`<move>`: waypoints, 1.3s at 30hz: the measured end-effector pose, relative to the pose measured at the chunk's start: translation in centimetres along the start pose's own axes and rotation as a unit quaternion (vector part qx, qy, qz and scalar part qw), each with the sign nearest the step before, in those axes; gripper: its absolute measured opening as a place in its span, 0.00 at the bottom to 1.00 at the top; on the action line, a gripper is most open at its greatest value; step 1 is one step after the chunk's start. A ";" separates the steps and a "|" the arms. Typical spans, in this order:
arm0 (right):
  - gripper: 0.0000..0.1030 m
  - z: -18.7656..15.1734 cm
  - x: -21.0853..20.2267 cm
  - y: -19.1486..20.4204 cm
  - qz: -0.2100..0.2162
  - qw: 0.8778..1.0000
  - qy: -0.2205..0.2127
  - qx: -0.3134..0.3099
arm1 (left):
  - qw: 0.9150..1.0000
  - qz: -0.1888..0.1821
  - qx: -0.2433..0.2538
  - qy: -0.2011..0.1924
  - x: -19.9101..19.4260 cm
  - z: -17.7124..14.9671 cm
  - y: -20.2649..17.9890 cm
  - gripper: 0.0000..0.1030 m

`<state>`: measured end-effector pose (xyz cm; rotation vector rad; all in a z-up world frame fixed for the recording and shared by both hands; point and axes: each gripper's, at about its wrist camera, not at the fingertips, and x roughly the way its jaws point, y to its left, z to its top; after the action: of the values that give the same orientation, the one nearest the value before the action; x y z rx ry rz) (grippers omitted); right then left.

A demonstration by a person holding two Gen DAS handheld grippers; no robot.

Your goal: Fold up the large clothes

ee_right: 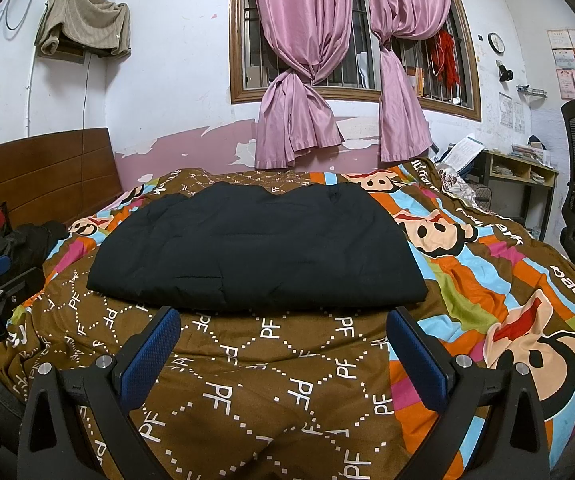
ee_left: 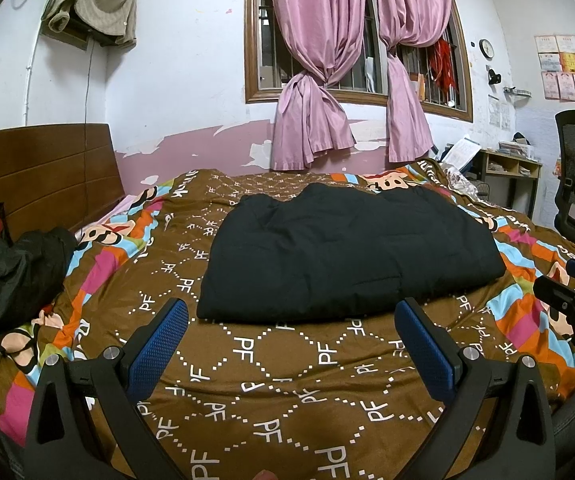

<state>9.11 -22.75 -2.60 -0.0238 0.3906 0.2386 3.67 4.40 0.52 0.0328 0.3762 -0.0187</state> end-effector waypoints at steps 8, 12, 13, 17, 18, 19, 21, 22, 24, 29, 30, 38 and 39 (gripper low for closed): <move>1.00 0.0 0.0 0.0 0.000 1.000 0.000 0.000 | 1.000 0.000 0.000 0.001 0.0 0.0 0.0 0.98; 1.00 0.0 0.0 0.0 0.000 1.000 0.000 0.000 | 1.000 0.000 0.001 0.001 0.0 0.0 0.0 0.98; 1.00 0.0 0.0 0.0 0.000 1.000 0.000 0.000 | 1.000 0.000 0.001 0.001 0.0 -0.1 0.0 0.98; 1.00 0.0 0.0 0.0 0.000 1.000 0.000 0.000 | 1.000 -0.001 0.000 0.001 0.0 -0.1 0.0 0.98; 1.00 0.0 0.0 0.0 0.000 1.000 0.000 0.000 | 1.000 -0.001 0.000 0.001 0.0 -0.1 0.0 0.98; 1.00 0.0 0.0 0.0 0.000 1.000 0.000 0.000 | 1.000 0.000 0.000 0.001 0.0 -0.1 -0.1 0.98; 1.00 0.0 0.0 0.0 0.000 1.000 0.000 0.000 | 1.000 0.000 0.001 0.001 0.0 -0.1 -0.1 0.98; 1.00 0.0 0.0 0.0 0.000 1.000 0.000 0.000 | 1.000 0.000 0.001 0.001 0.0 -0.1 -0.1 0.98; 1.00 0.0 0.0 0.0 0.000 1.000 0.000 0.000 | 1.000 0.000 0.001 0.000 0.0 -0.1 -0.1 0.98; 1.00 0.0 0.0 0.0 0.000 1.000 0.000 0.000 | 1.000 -0.009 -0.004 0.003 0.1 -0.1 0.0 0.98; 1.00 0.0 0.0 0.0 0.000 1.000 0.000 0.000 | 1.000 -0.012 -0.007 0.005 0.2 0.0 0.0 0.98; 1.00 0.0 0.0 0.2 0.000 1.000 0.000 0.001 | 1.000 -0.011 -0.025 0.006 -0.1 0.1 1.0 0.98; 1.00 0.0 0.0 0.2 0.000 1.000 0.000 0.001 | 1.000 -0.011 -0.021 0.006 -0.1 0.1 1.0 0.98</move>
<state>9.08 -22.60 -2.58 -0.0222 0.3915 0.2378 3.66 5.38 0.71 -0.0120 0.3881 -0.0323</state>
